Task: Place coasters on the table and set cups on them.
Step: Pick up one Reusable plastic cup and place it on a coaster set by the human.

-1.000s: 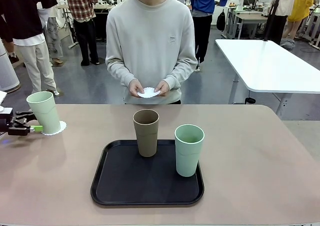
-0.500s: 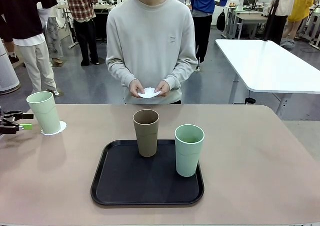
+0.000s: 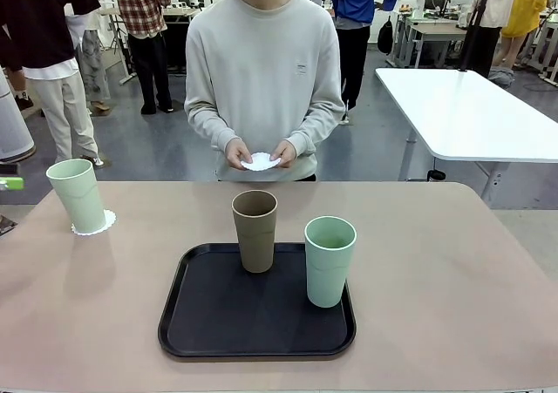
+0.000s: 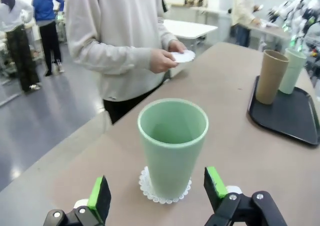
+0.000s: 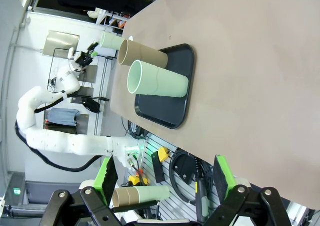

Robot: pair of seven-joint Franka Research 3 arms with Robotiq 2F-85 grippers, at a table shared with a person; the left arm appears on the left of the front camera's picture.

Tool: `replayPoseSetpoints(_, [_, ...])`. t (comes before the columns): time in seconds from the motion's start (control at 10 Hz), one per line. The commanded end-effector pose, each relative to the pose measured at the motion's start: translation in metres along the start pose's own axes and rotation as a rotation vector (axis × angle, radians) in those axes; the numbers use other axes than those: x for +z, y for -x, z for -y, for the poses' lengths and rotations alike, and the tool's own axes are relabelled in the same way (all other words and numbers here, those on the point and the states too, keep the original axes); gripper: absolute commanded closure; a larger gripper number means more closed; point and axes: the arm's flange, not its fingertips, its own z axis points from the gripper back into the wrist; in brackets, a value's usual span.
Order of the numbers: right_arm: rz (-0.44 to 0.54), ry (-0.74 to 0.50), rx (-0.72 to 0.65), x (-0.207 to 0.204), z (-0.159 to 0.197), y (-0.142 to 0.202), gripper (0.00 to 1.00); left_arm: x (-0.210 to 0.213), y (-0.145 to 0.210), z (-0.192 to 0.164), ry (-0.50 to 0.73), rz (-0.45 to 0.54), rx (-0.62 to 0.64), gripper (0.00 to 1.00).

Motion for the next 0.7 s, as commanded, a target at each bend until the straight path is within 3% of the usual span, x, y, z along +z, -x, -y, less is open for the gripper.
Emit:
replayPoseSetpoints(0.0, [0.001,-0.006,0.001,0.0,0.001,0.0,0.0,0.021,-0.041,0.027,-0.073,-0.125,0.003,0.0])
replayPoseSetpoints(0.2, [0.001,-0.006,0.001,0.0,0.001,0.0,0.0,0.037,-0.069,0.043,-0.123,-0.278,-0.056,0.0])
replayPoseSetpoints(0.6, [0.001,-0.006,0.001,0.0,0.001,0.0,0.0,0.024,-0.119,0.114,-0.122,-0.455,-0.241,0.0])
